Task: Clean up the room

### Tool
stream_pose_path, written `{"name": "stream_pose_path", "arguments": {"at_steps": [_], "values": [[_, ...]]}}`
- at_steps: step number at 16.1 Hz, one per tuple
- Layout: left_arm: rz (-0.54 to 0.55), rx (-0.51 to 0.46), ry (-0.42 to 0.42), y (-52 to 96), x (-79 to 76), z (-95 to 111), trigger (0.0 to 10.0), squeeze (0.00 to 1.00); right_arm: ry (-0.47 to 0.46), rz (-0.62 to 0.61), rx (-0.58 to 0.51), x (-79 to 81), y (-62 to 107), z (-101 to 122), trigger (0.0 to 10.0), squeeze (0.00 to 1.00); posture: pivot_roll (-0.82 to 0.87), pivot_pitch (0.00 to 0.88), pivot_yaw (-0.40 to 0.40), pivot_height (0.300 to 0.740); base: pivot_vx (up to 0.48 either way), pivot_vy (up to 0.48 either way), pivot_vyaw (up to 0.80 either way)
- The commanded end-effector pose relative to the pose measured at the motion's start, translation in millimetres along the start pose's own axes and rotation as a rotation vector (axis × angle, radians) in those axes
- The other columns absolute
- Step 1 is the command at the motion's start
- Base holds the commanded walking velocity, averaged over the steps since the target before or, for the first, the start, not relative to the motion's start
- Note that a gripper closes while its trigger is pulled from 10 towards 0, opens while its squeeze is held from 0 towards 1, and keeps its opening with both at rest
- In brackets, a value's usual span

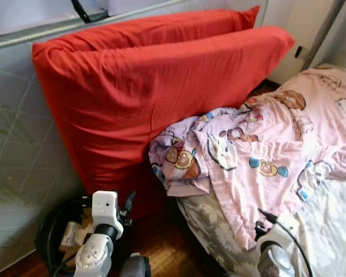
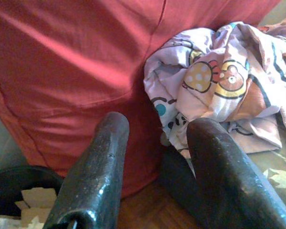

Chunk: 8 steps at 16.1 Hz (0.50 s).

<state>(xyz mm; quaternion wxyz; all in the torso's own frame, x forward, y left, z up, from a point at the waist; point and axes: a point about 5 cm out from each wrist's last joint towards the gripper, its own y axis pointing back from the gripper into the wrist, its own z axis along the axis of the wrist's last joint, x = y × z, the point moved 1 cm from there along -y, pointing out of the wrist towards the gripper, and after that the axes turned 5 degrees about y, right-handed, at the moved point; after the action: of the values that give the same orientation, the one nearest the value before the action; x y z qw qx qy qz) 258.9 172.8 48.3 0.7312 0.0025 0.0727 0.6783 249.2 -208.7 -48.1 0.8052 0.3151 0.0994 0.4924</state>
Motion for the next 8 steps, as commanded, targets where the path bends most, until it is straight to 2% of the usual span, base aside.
{"name": "stream_pose_path", "arguments": {"at_steps": [1,8], "values": [[0.007,0.002,-0.01,1.2,3.9,3.9,10.0,0.0,-0.013,-0.016,0.038,1.2,0.0,-4.1,10.0,1.0,0.09,0.123,0.031,0.646,0.0,0.0,0.0],[0.028,-0.007,-0.028,12.2,12.9,14.9,10.0,0.0,-0.034,-0.024,0.05,3.5,-0.5,-4.0,10.0,1.0,0.14,0.198,0.059,0.646,0.0,0.0,0.0]]}}
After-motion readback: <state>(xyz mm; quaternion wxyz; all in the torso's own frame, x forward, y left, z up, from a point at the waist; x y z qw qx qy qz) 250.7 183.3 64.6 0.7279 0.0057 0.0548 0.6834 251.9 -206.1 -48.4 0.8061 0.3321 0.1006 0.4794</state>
